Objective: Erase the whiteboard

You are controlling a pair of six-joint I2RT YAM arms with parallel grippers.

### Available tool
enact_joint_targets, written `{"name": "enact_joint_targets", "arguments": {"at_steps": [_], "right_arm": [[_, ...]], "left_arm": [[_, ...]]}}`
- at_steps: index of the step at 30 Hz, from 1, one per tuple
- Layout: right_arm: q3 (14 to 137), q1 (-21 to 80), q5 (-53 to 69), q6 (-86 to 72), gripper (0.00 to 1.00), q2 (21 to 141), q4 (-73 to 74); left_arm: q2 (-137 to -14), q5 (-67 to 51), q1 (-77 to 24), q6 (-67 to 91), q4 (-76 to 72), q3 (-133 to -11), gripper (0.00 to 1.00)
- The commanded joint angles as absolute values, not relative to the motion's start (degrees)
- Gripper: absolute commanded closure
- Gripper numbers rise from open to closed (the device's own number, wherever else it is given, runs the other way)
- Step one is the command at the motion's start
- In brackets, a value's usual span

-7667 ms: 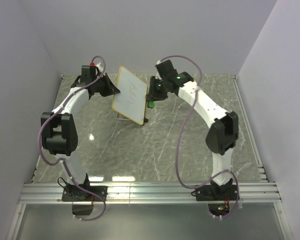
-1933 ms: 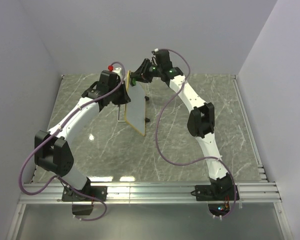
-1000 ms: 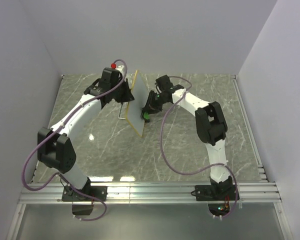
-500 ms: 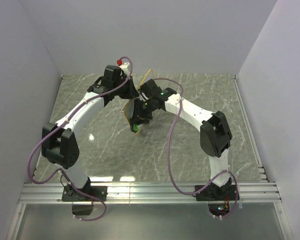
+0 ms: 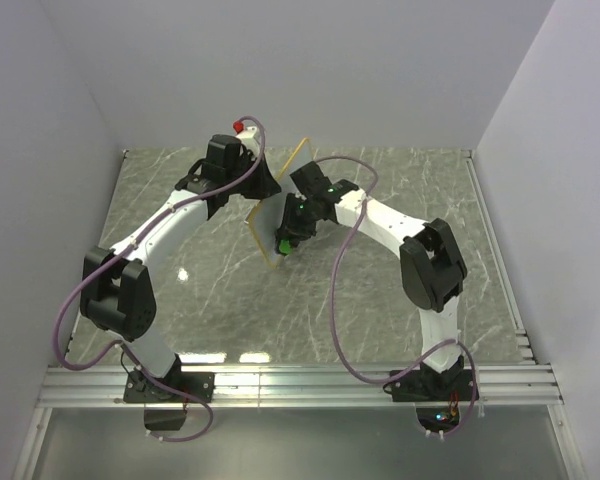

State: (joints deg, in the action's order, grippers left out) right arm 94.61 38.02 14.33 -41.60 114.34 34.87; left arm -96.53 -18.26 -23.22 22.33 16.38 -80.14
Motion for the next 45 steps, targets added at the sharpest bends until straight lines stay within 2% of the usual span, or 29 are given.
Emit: {"name": "enact_joint_targets", "arguments": {"at_steps": [1,7,13,27,33,37,40,45], "right_arm": [[92.3,35.2,10.6,-46.6,1.0,113.8,22.8],[89.2,34.3,14.6,-53.7,1.0,111.3,13.1],[86.8,37.7,20.8,-61.1,1.0,107.6,6.1],[87.3,41.4,25.4,-66.4,1.0,104.9,4.4],[82.0,34.8,19.2,-60.0,1.0,99.2,14.2],[74.0,26.5,7.0,-52.6,1.0,93.1,27.9],[71.4,21.1,0.9,-46.6,1.0,93.6,35.4],[67.9,18.5,-6.3,-41.5,1.0,96.2,36.7]], "left_arm": [[-103.3,-30.3,-28.5,29.5,35.9,-73.0,1.0],[-104.4,-31.5,-28.4,30.1,35.6,-73.5,1.0],[-105.4,-32.0,-28.1,30.4,34.7,-73.5,1.0],[-105.1,-33.0,-26.0,30.8,32.4,-71.4,1.0],[-104.5,-33.4,-24.5,30.1,33.2,-72.6,1.0],[-104.4,-33.4,-23.8,29.0,33.8,-73.8,1.0],[-105.2,-33.3,-23.2,28.5,34.4,-75.3,1.0],[-106.5,-31.4,-21.9,28.2,35.3,-78.2,1.0]]}}
